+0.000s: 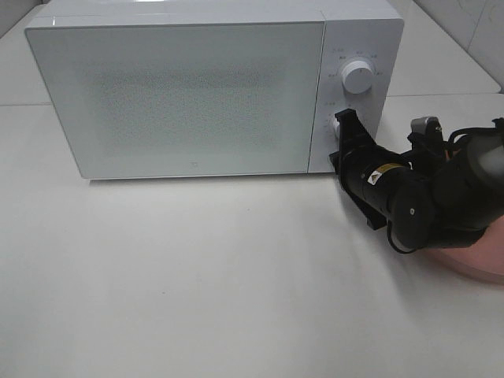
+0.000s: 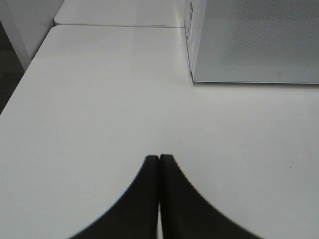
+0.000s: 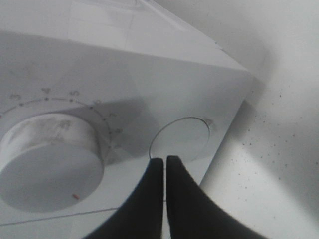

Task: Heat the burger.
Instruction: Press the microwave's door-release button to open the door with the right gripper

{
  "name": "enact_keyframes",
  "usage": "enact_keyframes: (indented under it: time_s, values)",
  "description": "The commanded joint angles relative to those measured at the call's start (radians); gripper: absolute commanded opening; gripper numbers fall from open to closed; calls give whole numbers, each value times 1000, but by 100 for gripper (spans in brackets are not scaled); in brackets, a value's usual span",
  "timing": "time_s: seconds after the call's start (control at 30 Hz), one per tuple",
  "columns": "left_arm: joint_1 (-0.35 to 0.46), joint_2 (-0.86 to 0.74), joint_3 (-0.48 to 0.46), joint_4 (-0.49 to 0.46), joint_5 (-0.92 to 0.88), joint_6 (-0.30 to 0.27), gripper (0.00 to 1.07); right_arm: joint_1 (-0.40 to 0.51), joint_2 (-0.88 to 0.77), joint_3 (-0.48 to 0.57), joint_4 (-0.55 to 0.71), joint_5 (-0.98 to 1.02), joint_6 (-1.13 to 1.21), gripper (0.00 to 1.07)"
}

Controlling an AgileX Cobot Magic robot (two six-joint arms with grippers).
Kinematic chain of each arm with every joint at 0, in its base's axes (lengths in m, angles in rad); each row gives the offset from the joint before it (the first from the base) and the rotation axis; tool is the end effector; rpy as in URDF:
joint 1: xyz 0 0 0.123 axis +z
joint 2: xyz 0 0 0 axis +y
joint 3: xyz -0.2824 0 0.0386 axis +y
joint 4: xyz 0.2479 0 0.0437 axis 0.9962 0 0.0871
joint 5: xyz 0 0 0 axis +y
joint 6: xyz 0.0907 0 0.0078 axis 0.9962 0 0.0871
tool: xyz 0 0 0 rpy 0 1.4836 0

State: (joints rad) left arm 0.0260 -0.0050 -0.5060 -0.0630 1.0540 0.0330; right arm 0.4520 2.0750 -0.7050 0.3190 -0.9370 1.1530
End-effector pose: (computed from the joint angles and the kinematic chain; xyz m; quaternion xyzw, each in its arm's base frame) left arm -0.0060 -0.0051 0.2795 0.0043 0.8482 -0.0159 0.5295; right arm 0.3200 0.1298 0.0854 0.4188 0.7070 0.3730 0.4309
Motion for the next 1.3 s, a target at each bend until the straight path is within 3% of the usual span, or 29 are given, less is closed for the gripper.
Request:
enact_keyframes:
  time_s: [0.03,1.0,1.3]
  values:
    - [1,-20,2,-5,-13,0,0,1,10,-13,19,-1,-1,1]
    - [1,-20,2,-5,-13,0,0,0,11,-106,97,42,-123,1]
    - [1,-20,2,-5,-13,0,0,0,54,-119,86,-55,-108,1]
